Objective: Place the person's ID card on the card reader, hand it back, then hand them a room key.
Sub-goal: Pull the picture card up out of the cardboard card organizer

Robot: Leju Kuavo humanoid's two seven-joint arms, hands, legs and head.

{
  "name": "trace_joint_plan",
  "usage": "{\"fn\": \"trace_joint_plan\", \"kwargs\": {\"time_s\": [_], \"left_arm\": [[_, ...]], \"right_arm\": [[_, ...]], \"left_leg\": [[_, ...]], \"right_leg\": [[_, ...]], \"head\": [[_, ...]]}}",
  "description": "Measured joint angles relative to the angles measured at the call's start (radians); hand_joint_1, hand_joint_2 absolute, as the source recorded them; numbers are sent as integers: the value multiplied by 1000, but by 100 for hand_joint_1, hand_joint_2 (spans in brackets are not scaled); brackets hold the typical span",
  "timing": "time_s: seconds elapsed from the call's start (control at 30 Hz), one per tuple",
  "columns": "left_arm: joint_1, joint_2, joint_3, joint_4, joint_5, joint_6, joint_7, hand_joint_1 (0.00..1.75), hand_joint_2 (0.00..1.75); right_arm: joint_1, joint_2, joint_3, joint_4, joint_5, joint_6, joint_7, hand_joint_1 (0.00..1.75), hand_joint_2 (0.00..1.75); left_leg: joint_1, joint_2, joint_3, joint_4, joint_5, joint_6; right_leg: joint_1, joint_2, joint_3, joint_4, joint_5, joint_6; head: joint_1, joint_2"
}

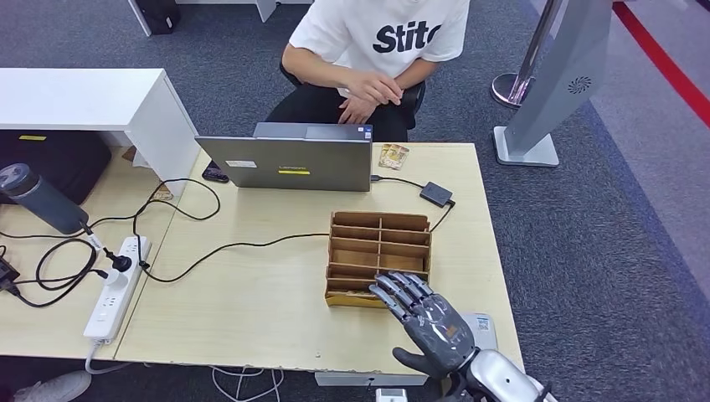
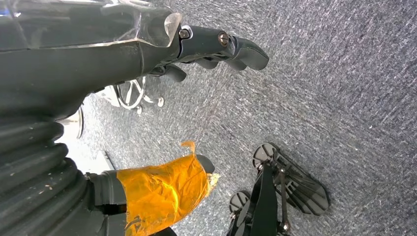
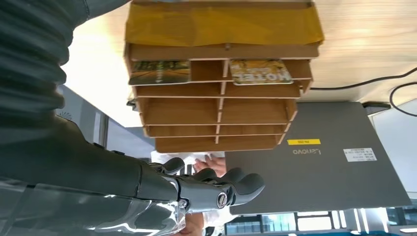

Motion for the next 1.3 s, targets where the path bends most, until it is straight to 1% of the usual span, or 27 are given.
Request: {"fn": "trace_joint_plan", "kwargs": {"time_s": [0.23,0.57,0.83,1.03,1.3], "left_arm": [[0,0,0,0,-8,0,0,0,175],[0,-1,6,0,-8,9,0,0,175],[0,-3,17,0,-8,14,0,0,175],[0,-4,23,0,-10,17,0,0,175],[0,-5,31,0,-26,17,0,0,175]], "right_arm": [[-14,53,11,54,-2,15,20,0,175],[-16,120,6,96,36,13,102,0,175],[-16,154,-6,107,59,13,127,0,175],[-14,175,-27,115,111,13,156,0,175],[-10,213,-70,131,234,-11,200,0,175]], "left_leg": [[0,0,0,0,0,0],[0,0,0,0,0,0],[0,0,0,0,0,0],[0,0,0,0,0,0],[0,0,0,0,0,0]], "right_leg": [[0,0,0,0,0,0],[0,0,0,0,0,0],[0,0,0,0,0,0],[0,0,0,0,0,0],[0,0,0,0,0,0]], "head": [[0,0],[0,0],[0,0],[0,0],[0,0]]}}
